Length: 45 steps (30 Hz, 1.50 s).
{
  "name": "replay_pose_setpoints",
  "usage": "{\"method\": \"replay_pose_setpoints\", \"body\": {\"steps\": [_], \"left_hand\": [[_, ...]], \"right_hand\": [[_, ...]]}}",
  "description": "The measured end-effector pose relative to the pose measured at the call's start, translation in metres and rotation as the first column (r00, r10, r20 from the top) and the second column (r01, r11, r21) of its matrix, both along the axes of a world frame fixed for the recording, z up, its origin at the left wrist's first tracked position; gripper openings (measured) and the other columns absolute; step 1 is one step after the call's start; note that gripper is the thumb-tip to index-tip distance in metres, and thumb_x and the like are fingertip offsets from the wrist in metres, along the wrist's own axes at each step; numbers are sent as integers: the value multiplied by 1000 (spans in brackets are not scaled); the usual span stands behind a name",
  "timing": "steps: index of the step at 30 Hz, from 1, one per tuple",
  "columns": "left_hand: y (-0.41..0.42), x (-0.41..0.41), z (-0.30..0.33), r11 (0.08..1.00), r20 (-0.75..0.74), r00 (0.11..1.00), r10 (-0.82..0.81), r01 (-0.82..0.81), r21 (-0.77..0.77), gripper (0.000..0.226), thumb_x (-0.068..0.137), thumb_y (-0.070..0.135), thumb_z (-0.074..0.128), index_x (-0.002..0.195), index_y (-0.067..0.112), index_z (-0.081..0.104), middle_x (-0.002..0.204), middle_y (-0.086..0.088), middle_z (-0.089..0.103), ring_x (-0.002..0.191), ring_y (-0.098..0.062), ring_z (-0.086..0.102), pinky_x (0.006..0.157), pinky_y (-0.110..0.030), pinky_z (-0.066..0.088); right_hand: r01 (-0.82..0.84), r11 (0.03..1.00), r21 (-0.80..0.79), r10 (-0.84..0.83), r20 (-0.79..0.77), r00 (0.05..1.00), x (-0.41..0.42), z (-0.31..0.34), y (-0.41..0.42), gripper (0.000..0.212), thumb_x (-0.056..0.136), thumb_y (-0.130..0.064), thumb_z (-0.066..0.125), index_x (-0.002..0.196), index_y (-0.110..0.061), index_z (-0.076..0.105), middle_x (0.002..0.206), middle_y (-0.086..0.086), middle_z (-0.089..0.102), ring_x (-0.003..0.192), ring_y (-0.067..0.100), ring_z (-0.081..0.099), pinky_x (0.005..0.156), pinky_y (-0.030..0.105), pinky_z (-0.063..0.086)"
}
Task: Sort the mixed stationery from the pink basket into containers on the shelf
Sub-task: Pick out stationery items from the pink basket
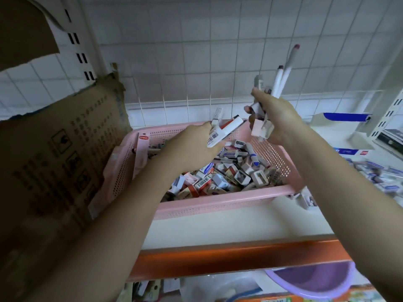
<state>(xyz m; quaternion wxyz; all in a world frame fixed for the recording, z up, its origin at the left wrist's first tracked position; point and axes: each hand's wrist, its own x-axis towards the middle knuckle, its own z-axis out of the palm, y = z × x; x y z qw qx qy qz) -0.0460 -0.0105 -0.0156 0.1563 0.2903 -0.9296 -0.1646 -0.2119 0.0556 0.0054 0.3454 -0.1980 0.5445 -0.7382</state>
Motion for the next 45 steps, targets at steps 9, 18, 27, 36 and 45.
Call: {"method": "replay_pose_setpoints", "body": {"steps": [9,18,27,36,45], "left_hand": [[10,-6,15,989,30,990,-139,141,-51,14,97,39,45,91,27,38,70,4,50,56,-13,50,52,-29,41],[58,-85,50,918,101,912,-397,396,25,15,92,41,52,102,29,51,87,1,59,71,-17,57,67,-30,45],[150,-229,29,840,181,830,-528,477,260,22,91,38,56,78,26,44,67,6,52,63,-11,46,64,-27,36],[201,-293,8,953,272,953,-130,45,299,31,87,47,58,74,20,50,61,6,56,57,-11,48,59,-25,36],[212,-261,-31,878,153,966,210,-255,405,25,90,34,57,71,19,49,63,1,57,52,-12,45,54,-24,35]], "right_hand": [[-192,981,17,190,79,979,6,-2,30,22,86,-25,65,101,-14,55,64,6,52,38,10,44,35,17,38],[-137,990,-28,135,-58,989,-57,11,112,22,57,-35,75,76,-24,75,89,10,48,40,9,38,35,17,33],[-153,985,82,157,-44,987,-180,-20,208,22,70,-36,60,52,-24,66,41,-7,40,31,4,34,34,10,31],[-88,921,380,174,-198,965,-279,-44,243,16,85,-10,67,75,-10,54,58,5,44,35,11,40,37,17,39],[-303,776,553,558,-380,738,-266,-61,225,9,86,-6,65,95,-7,62,54,-2,62,50,19,56,47,22,51]]}}
